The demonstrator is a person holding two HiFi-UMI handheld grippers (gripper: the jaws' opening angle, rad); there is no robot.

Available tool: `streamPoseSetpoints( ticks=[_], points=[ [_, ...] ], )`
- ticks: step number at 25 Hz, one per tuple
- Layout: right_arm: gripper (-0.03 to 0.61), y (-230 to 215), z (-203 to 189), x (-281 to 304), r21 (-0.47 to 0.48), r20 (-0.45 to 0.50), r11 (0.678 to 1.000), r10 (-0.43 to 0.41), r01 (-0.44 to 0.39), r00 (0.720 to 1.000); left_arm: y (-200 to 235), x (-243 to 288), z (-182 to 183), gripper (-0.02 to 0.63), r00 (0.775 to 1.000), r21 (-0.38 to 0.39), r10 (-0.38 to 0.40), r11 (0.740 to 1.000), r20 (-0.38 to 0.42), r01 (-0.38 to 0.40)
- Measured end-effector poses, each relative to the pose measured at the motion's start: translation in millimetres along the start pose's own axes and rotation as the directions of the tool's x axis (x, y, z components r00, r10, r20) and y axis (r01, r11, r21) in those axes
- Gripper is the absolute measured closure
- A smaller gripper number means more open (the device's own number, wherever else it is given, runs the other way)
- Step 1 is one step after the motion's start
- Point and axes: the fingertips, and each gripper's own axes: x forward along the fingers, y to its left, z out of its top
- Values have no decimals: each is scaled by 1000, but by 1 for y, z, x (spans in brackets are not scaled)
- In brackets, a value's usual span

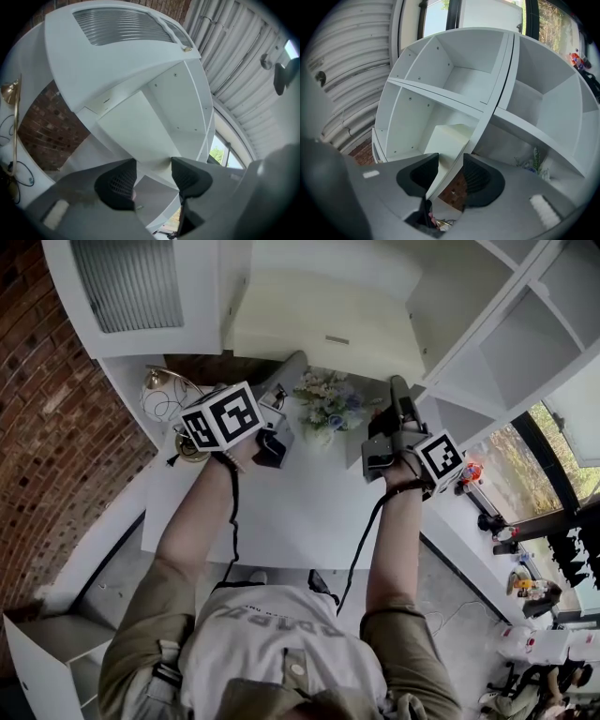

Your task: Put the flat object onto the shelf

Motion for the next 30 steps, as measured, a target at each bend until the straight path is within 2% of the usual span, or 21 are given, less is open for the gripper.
streamPoseSetpoints(
  ticks=[11, 16, 22, 27, 30],
  points=[
    [413, -4, 3, 9, -1, 16, 1000, -17, 17, 1000, 4, 4, 1, 387, 1000, 13, 9, 1000, -1, -9],
    [409, 0, 8, 1, -17, 49, 1000, 26, -25, 998, 0, -2, 1, 387, 1000, 25, 9, 1000, 6, -9],
    [378, 20, 14, -16, -150, 70, 987, 63, -52, 996, -13, -15, -5, 382, 1000, 98, 28, 995, 0, -28],
    [374, 34, 6, -34, -311, 53, 949, 73, -53, 996, -23, -28, -13, 374, 998, 202, 55, 978, -8, -52],
    [374, 37, -1, -37, -343, 31, 937, 79, -64, 996, -19, -29, -11, 374, 997, 220, 72, 973, 3, -71]
  ],
)
